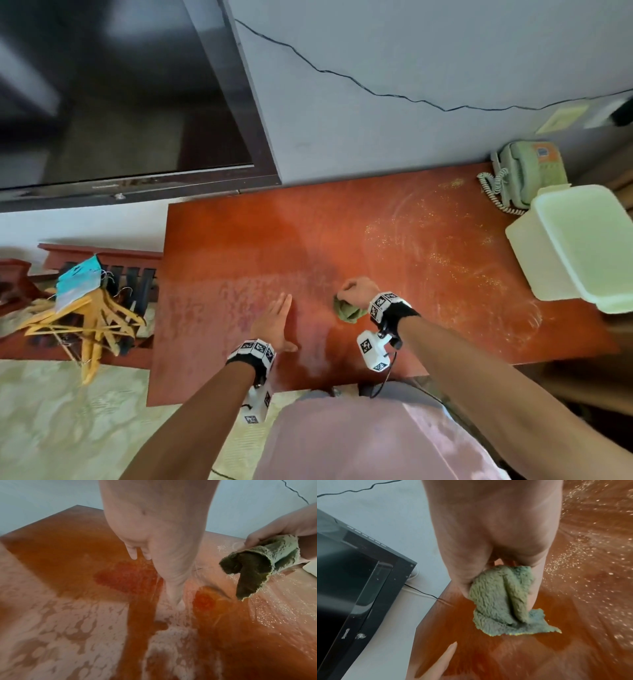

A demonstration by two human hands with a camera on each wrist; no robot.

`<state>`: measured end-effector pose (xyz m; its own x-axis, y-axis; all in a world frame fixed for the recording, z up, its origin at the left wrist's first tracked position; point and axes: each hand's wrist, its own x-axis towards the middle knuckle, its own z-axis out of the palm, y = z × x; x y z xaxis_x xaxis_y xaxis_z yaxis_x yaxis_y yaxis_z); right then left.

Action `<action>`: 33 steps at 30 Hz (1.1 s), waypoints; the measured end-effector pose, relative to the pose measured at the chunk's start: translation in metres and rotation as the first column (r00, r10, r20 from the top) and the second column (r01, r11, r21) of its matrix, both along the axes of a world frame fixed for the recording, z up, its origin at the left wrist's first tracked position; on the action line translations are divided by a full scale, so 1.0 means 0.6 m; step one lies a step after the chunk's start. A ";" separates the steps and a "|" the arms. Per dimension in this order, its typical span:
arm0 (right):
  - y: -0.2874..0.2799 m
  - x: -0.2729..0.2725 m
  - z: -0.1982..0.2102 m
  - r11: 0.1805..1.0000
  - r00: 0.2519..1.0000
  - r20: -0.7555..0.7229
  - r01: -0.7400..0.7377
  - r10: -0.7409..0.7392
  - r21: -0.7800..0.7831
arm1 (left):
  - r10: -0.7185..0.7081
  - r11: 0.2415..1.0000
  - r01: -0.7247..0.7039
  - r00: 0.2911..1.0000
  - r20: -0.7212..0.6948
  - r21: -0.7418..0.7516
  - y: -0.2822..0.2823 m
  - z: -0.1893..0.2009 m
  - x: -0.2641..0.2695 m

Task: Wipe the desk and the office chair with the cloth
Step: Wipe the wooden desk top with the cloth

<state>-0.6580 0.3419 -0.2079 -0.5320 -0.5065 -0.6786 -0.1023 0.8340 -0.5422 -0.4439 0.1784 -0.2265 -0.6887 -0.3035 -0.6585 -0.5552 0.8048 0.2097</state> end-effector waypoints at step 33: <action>0.202 0.243 -0.073 0.698 0.631 -0.320 -0.695 0.707 0.172 | 0.057 0.994 -0.062 0.996 -0.064 -0.091 0.195 0.011 0.152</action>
<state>-0.5124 0.4634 -0.2514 -0.2183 -0.8068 -0.5491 -0.8310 0.4486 -0.3288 -0.3526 0.2952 -0.2199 -0.7056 -0.4033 -0.5826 -0.5912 0.7883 0.1703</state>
